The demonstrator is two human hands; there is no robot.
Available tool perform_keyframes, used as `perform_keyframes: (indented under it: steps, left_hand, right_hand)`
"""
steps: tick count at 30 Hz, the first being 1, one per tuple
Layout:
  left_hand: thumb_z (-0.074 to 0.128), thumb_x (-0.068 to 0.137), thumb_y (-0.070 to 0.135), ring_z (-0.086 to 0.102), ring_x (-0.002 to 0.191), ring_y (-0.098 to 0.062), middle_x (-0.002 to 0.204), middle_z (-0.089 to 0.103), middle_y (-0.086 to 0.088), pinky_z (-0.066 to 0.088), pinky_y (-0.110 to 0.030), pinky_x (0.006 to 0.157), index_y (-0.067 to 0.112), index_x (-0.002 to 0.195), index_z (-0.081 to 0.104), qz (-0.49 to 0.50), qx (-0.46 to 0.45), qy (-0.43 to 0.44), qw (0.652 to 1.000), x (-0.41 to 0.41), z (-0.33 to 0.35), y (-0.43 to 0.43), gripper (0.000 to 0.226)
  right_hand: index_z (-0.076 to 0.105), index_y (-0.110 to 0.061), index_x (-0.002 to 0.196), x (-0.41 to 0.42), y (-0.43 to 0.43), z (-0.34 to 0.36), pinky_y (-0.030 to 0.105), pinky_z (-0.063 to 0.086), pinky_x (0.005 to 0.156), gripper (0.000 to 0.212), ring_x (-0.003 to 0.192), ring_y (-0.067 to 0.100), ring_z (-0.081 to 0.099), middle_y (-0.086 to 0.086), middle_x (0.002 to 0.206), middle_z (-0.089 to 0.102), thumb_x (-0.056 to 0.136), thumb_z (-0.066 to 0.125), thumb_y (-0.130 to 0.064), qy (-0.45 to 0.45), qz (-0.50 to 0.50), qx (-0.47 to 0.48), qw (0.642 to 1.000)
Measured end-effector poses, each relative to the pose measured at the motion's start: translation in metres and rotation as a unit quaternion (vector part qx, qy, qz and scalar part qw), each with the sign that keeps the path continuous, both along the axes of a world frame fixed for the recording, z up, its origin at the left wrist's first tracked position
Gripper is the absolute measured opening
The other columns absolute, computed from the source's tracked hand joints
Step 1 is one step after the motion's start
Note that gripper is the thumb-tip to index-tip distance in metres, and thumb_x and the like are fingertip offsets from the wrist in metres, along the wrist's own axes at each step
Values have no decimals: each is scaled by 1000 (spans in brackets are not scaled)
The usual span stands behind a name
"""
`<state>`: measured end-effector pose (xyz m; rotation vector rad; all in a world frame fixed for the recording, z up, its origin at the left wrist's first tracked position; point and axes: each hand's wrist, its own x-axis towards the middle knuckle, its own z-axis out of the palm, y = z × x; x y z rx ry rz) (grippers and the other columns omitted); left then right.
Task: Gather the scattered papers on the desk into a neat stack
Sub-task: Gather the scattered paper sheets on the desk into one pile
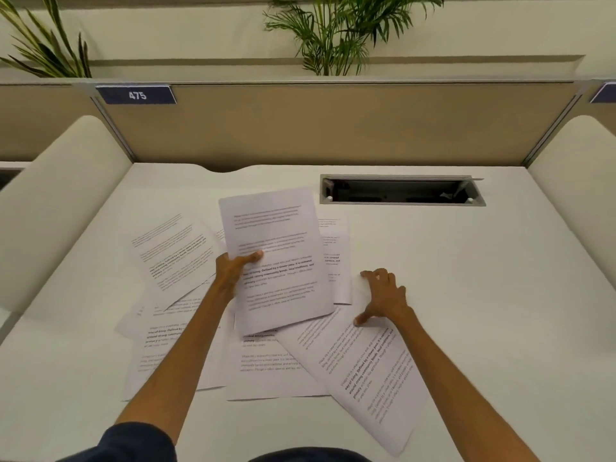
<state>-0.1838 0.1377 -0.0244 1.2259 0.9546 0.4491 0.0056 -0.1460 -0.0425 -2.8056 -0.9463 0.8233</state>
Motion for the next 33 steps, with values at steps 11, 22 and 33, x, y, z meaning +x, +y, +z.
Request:
perform_keyframes:
  steps: [11, 22, 33]
  left_hand:
    - [84, 73, 7, 78, 79, -26, 91, 81, -4, 62, -35, 60, 5, 114, 71, -77, -17, 2, 997, -16, 8, 23, 42]
    - [85, 73, 6, 78, 82, -26, 90, 81, -2, 62, -36, 61, 11, 107, 72, -99, -36, 2, 994, -28, -7, 29, 37]
    - [88, 71, 10, 76, 95, -27, 109, 78, -6, 62, -45, 79, 9, 119, 70, -103, -40, 7, 994, -55, -25, 48, 52]
  right_hand:
    - [53, -14, 130, -22, 12, -15, 44, 45, 94, 59, 122, 30, 48, 13, 128, 52, 82, 73, -42, -55, -246, 161, 954]
    - [45, 1, 130, -50, 82, -8, 48, 40, 97, 84, 127, 35, 38, 18, 134, 43, 80, 58, -66, -65, -316, 92, 942]
    - [53, -4, 123, -70, 103, 6, 36, 47, 90, 47, 111, 34, 61, 15, 122, 63, 85, 69, -25, -16, -362, 163, 918]
